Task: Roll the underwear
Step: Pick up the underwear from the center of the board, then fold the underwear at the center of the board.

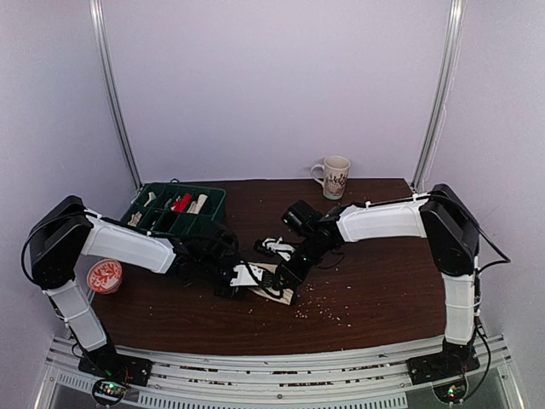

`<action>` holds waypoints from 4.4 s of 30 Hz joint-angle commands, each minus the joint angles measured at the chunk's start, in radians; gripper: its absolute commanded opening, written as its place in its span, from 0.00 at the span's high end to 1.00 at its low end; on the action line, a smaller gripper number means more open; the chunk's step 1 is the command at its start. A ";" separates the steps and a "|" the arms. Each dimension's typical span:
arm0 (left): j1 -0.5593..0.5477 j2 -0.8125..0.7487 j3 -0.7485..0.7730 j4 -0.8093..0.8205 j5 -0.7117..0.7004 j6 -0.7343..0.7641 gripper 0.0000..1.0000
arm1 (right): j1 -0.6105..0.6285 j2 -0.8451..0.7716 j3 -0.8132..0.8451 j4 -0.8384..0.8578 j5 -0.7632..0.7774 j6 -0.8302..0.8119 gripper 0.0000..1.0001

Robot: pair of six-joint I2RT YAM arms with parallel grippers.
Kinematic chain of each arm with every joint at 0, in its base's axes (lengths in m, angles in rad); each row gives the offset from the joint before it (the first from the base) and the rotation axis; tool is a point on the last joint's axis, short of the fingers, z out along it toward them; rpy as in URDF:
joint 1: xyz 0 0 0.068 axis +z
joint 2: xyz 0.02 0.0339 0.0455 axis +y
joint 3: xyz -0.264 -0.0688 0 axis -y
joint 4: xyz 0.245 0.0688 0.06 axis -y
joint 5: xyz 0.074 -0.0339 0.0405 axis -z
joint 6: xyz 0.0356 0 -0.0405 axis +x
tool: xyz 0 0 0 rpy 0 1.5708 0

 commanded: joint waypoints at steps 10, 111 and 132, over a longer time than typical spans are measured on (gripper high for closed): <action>0.126 0.092 0.183 -0.226 0.269 -0.043 1.00 | 0.056 -0.316 -0.312 0.248 0.164 0.031 0.42; 0.223 0.180 0.356 -0.517 0.553 0.032 0.99 | 0.129 -0.318 -0.415 0.287 0.337 0.226 1.00; 0.275 0.203 0.360 -0.388 0.492 -0.102 0.89 | 0.025 -0.207 -0.272 0.222 0.373 0.209 1.00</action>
